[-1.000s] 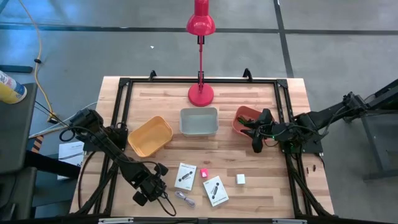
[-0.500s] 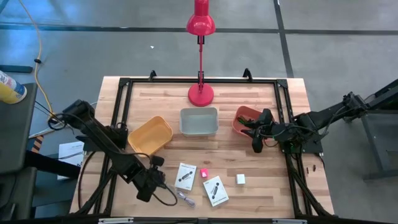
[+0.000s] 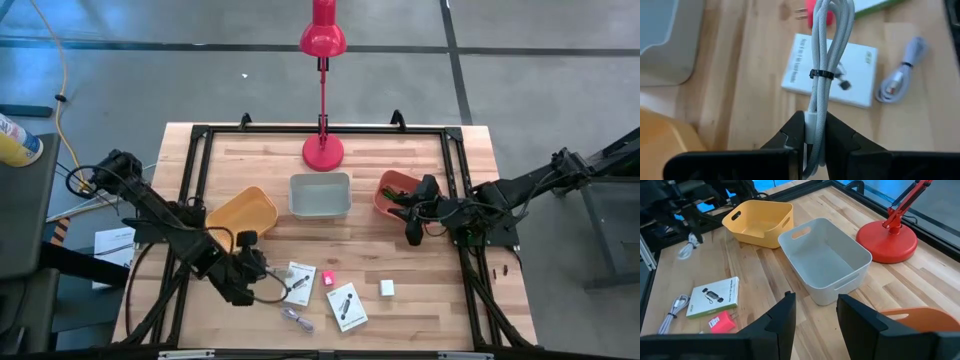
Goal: Pick and place items into bin
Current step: Put the white charger cable into the orange bin
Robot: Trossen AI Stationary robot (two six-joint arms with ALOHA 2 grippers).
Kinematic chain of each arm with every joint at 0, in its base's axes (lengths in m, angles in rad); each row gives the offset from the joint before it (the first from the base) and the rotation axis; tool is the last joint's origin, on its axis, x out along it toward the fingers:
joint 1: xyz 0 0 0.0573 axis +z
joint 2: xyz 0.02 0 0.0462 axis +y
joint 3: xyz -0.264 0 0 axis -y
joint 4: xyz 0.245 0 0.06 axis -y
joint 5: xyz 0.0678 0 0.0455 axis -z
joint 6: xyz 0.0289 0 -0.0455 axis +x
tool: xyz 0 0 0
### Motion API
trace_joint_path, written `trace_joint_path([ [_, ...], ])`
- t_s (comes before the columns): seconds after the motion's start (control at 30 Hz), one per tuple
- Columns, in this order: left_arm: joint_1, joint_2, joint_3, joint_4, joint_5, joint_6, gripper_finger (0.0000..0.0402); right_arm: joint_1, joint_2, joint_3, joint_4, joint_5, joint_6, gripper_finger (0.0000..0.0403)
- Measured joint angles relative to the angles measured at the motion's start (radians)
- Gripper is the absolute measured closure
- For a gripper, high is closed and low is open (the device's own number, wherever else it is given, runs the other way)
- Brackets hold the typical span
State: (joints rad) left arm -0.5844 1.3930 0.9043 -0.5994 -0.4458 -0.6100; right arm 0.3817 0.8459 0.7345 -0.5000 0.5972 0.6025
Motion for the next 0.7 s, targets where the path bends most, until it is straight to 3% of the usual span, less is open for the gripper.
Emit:
trace_joint_path([
  [0.43,0.13,0.0,0.0,-0.021,0.012,0.024,0.037,0.0,0.0,0.0,-0.004,-0.009,0.003,0.0269],
  [0.7,0.16,-0.07,0.0,-0.291,0.004,-0.136,0.0379,0.002,0.0,0.0,-0.008,-0.01,0.022,0.0269],
])
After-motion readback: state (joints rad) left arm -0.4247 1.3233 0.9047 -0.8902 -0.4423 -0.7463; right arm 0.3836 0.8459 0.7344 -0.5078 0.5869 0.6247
